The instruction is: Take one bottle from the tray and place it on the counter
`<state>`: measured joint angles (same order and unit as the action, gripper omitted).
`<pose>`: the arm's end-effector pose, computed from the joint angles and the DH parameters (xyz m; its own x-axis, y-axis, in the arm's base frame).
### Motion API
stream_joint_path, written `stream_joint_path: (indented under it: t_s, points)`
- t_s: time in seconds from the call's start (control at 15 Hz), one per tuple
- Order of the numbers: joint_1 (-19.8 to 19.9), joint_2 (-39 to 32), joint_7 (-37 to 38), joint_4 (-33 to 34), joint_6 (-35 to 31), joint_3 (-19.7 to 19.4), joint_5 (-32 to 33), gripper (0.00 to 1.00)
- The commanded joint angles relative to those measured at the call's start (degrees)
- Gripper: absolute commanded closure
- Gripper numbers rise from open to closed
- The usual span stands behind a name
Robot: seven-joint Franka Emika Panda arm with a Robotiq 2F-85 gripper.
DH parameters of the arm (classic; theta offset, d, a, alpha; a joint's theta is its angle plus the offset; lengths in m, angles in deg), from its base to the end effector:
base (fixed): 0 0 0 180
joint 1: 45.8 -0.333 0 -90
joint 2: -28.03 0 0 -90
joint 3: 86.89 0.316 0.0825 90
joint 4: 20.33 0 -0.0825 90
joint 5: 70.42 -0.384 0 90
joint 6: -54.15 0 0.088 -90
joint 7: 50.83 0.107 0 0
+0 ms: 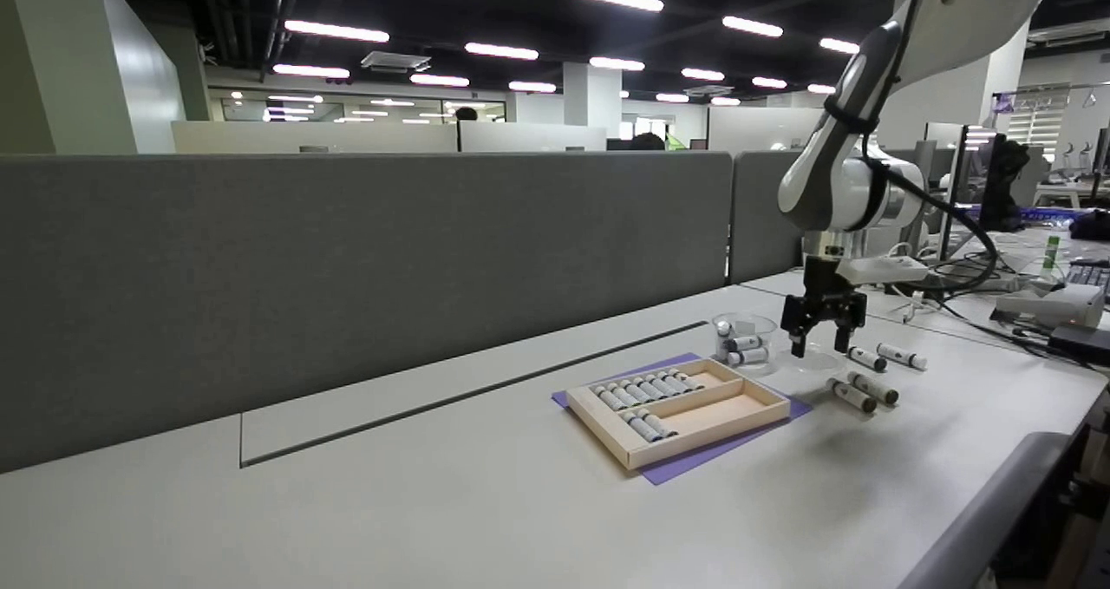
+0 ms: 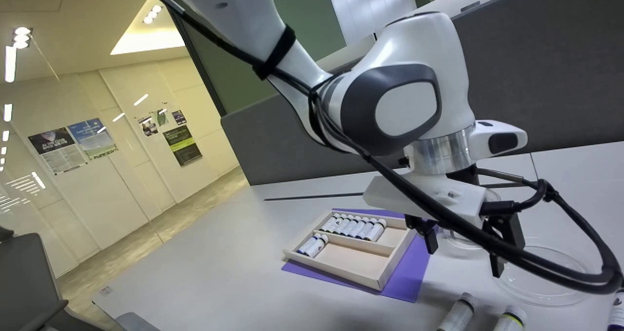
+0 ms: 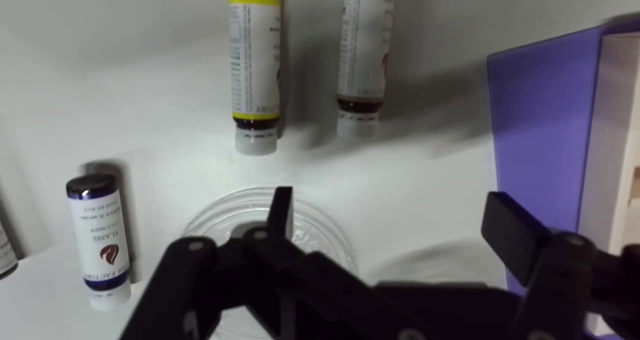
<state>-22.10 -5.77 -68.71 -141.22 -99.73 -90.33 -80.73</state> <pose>0.5036 -0.2657 0.1302 0.9512 -0.3087 0.0000 -0.3083 -0.9502 -0.0460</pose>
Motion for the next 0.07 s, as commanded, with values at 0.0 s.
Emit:
stream_joint_path:
  t_s: [0.0]
  points:
    - [0.07, 0.56, 0.27, 0.01, 0.36, 0.22, 0.26, 0.0]
